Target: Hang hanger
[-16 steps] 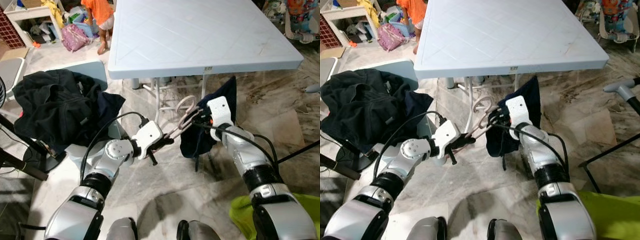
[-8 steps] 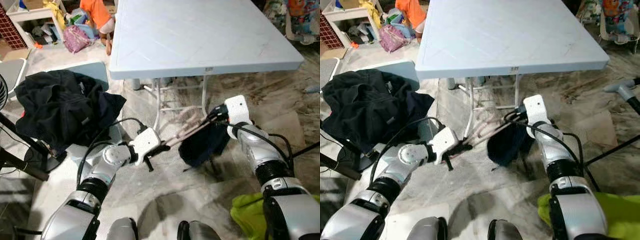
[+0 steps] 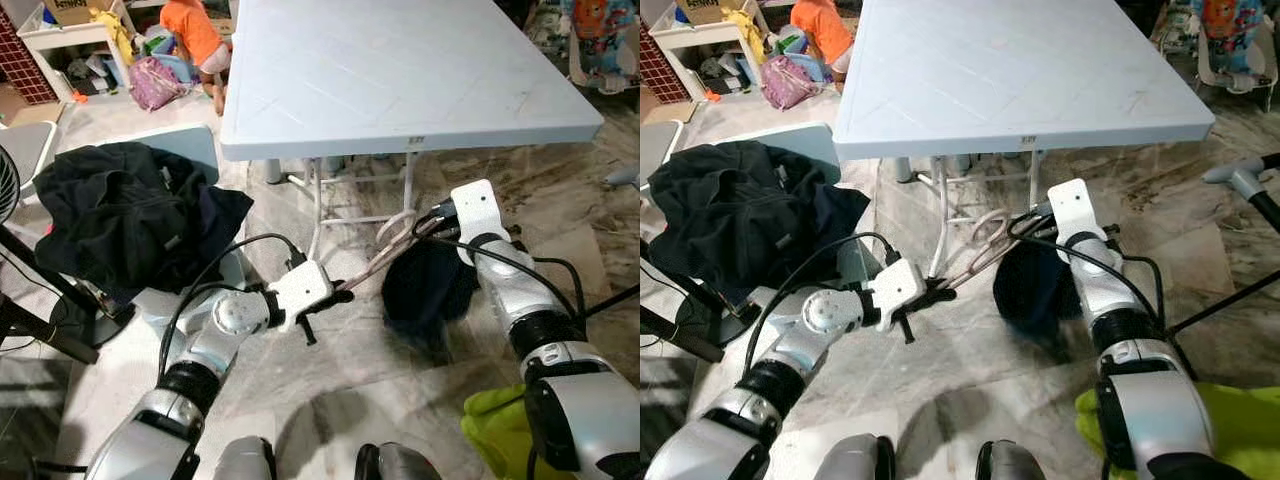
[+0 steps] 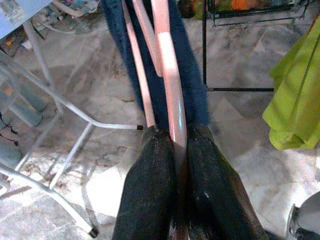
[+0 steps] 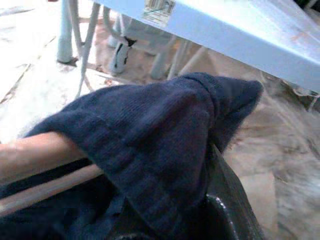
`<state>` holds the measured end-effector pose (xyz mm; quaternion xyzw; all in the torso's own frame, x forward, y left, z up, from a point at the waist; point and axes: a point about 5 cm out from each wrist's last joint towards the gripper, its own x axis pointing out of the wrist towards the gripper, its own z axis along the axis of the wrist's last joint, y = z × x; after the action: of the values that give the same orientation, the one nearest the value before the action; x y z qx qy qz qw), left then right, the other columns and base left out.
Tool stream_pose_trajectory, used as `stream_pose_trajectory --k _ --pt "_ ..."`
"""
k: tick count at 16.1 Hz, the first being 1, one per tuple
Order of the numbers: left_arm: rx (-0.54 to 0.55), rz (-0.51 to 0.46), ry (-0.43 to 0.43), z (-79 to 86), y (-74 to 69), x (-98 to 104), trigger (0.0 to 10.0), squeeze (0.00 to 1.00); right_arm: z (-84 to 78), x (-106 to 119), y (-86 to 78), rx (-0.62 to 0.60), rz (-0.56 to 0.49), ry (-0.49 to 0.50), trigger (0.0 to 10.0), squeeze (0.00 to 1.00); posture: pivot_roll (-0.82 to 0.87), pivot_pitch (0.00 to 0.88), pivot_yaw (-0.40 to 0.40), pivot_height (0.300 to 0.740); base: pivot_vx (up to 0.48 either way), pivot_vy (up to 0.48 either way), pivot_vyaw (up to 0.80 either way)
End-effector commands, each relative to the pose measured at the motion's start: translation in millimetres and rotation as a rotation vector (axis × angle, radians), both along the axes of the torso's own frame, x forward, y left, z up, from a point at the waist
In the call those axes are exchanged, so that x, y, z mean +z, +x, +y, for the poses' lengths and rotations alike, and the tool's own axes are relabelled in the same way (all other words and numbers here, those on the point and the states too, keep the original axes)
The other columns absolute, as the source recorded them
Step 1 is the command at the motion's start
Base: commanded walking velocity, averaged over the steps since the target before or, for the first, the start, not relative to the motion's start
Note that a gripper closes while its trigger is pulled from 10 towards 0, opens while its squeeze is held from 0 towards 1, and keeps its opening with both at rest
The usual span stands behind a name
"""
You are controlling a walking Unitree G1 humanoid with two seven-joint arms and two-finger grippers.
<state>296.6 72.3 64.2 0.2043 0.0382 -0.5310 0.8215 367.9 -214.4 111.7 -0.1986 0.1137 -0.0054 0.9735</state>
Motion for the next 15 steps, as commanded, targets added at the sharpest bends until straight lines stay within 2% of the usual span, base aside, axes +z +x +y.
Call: stream_pose_trajectory --k 1,3,4,5,6,7,8,9,10,11,12,13,14,15 --pt "-0.026 0.066 0.114 37.4 -18.5 -23 0.0 0.00 -49.4 22 -3.6 -0.284 -0.124 0.009 0.0 0.00 -0.02 0.000 0.016 0.740 0.000 0.000 0.00" --pt "-0.022 0.071 0.135 47.1 -25.8 -26 0.0 0.00 -50.6 22 -4.4 -0.281 -0.129 0.049 0.0 0.00 -0.02 0.000 0.020 0.740 0.000 0.000 0.00" --pt "-0.022 0.071 0.170 52.2 -29.1 -29 0.0 0.00 -44.4 21 -2.7 -0.202 -0.105 0.052 0.0 0.00 -0.02 0.000 0.018 0.740 0.000 0.000 0.00" --pt "-0.016 0.065 0.214 57.6 -31.4 -34 0.0 0.00 -37.2 22 -1.1 -0.112 -0.095 0.015 0.0 0.00 -0.02 0.005 0.017 0.740 0.000 0.000 0.00" --pt "-0.006 0.064 0.216 59.7 -32.1 -34 0.0 0.00 -38.6 27 -0.1 -0.116 -0.117 -0.031 0.0 0.00 -0.02 0.018 0.009 0.740 0.000 0.000 0.00" --pt "-0.002 0.066 0.210 59.7 -32.1 -33 0.0 0.00 -39.7 27 -0.1 -0.126 -0.118 -0.029 0.0 0.00 -0.02 0.018 0.009 0.740 0.000 0.000 0.00" --pt "0.008 0.048 0.193 59.8 -31.2 -28 0.0 0.00 -45.8 26 -1.7 -0.178 -0.115 -0.005 0.0 0.00 -0.02 0.031 0.008 0.740 0.000 0.000 0.00" --pt "0.056 0.024 0.152 62.4 -30.3 -21 0.0 0.00 -54.6 20 -7.4 -0.251 -0.111 0.011 0.0 0.00 -0.01 0.040 0.002 0.740 0.000 0.000 0.00" --pt "0.119 0.006 0.114 65.3 -28.2 -17 0.0 0.00 -57.4 14 -11.9 -0.270 -0.097 0.025 0.0 0.00 -0.01 0.044 0.002 0.740 0.000 0.000 0.00" --pt "0.271 -0.049 0.003 71.8 -24.2 -7 0.0 0.00 -59.8 1 -23.1 -0.267 -0.082 0.039 0.0 0.00 -0.01 0.051 0.002 0.740 0.000 0.000 0.00" --pt "0.323 -0.071 -0.031 74.2 -23.9 -4 0.0 0.00 -59.0 -3 -26.7 -0.263 -0.083 0.052 0.0 0.00 -0.01 0.056 0.004 0.740 0.000 0.000 0.00" --pt "0.442 -0.093 -0.072 81.5 -23.3 -1 1.8 0.00 -56.6 -11 -34.2 -0.248 -0.082 0.062 0.0 0.00 -0.01 0.060 0.005 0.740 0.000 0.000 0.00" --pt "0.523 -0.107 -0.114 85.8 -23.7 2 4.3 0.00 -54.8 -16 -39.1 -0.251 -0.079 0.108 0.0 0.00 -0.01 0.062 0.006 0.740 0.000 0.000 0.00" --pt "0.691 -0.120 -0.168 95.3 -25.9 5 10.0 0.00 -47.0 -23 -48.1 -0.222 -0.090 0.195 0.0 0.00 -0.01 0.071 0.008 0.740 0.000 0.000 0.00"
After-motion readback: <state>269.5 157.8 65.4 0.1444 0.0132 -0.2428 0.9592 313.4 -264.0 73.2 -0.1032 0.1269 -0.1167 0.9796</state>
